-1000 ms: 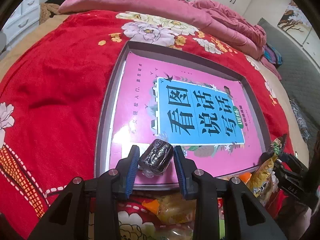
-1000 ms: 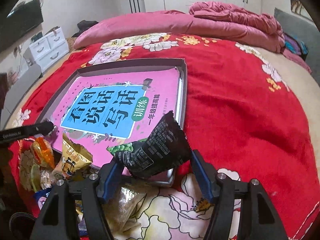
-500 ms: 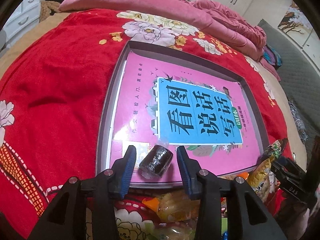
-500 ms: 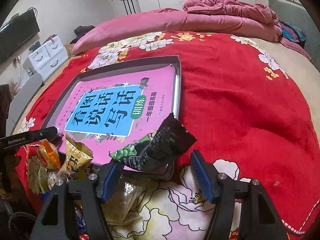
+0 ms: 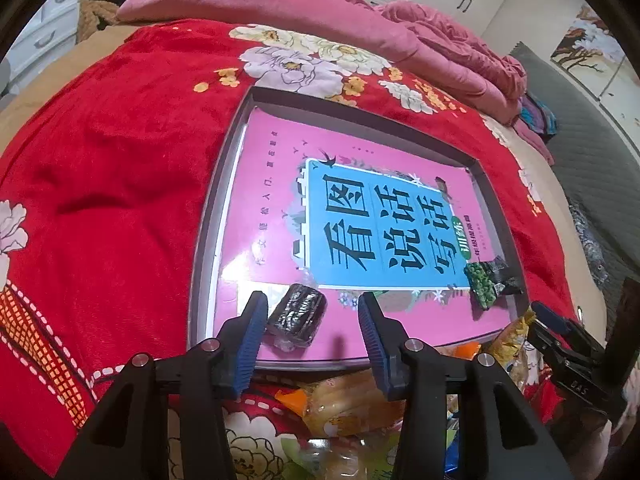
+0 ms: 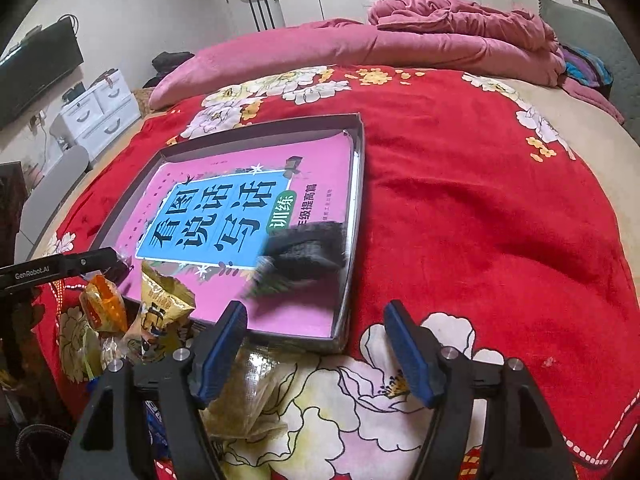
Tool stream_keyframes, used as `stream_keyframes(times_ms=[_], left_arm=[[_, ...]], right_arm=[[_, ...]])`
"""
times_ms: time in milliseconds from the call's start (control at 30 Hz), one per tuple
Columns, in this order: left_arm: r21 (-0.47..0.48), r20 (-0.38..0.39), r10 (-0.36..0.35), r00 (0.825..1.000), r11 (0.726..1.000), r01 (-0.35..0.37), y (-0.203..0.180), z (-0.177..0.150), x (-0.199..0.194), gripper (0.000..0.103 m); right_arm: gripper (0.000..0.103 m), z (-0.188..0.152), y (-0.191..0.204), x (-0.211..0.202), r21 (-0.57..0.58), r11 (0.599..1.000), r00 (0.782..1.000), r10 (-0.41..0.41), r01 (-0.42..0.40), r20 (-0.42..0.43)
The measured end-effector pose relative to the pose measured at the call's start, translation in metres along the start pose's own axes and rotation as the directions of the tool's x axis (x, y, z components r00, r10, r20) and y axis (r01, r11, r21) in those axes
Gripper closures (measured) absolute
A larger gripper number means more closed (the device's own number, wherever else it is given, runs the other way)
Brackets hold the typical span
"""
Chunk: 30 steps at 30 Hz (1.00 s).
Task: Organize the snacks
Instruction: 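Lower both held snacks onto the pink book in the tray and open both tools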
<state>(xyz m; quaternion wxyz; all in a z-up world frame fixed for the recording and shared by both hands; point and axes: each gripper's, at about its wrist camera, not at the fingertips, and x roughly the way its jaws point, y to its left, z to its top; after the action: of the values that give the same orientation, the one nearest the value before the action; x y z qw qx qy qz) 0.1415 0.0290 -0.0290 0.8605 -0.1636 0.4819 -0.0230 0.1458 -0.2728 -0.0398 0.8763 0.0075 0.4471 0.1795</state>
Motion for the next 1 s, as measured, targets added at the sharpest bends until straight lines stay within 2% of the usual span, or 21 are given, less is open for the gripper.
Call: stream_keyframes(times_ms=[200, 467, 567, 700, 1000], left_arm=[[0.009, 0.017, -0.017, 1.000, 1.000, 0.017, -0.003, 0.001, -0.007, 0.047], [0.022, 0.051, -0.041, 0.998, 0.999, 0.040, -0.008, 0.002, -0.019, 0.040], [0.027, 0.075, -0.042, 0.996, 0.999, 0.040, -0.008, 0.002, -0.026, 0.038], [0.024, 0.101, -0.036, 0.994, 0.999, 0.034, -0.006, 0.003, -0.034, 0.032], [0.054, 0.117, -0.046, 0.992, 0.998, 0.039, -0.006, -0.001, -0.046, 0.029]], right_arm=[[0.032, 0.002, 0.003, -0.010, -0.011, 1.000, 0.999, 0.002, -0.001, 0.051], [0.026, 0.010, 0.005, -0.038, -0.018, 1.000, 0.980, 0.020, -0.017, 0.198], [0.025, 0.012, 0.004, -0.042, -0.007, 1.000, 0.976, 0.024, -0.023, 0.218], [0.022, 0.012, 0.000, -0.045, 0.014, 0.999, 0.971, 0.032, -0.036, 0.235], [0.020, 0.011, -0.003, -0.050, 0.038, 0.997, 0.965, 0.051, -0.063, 0.256]])
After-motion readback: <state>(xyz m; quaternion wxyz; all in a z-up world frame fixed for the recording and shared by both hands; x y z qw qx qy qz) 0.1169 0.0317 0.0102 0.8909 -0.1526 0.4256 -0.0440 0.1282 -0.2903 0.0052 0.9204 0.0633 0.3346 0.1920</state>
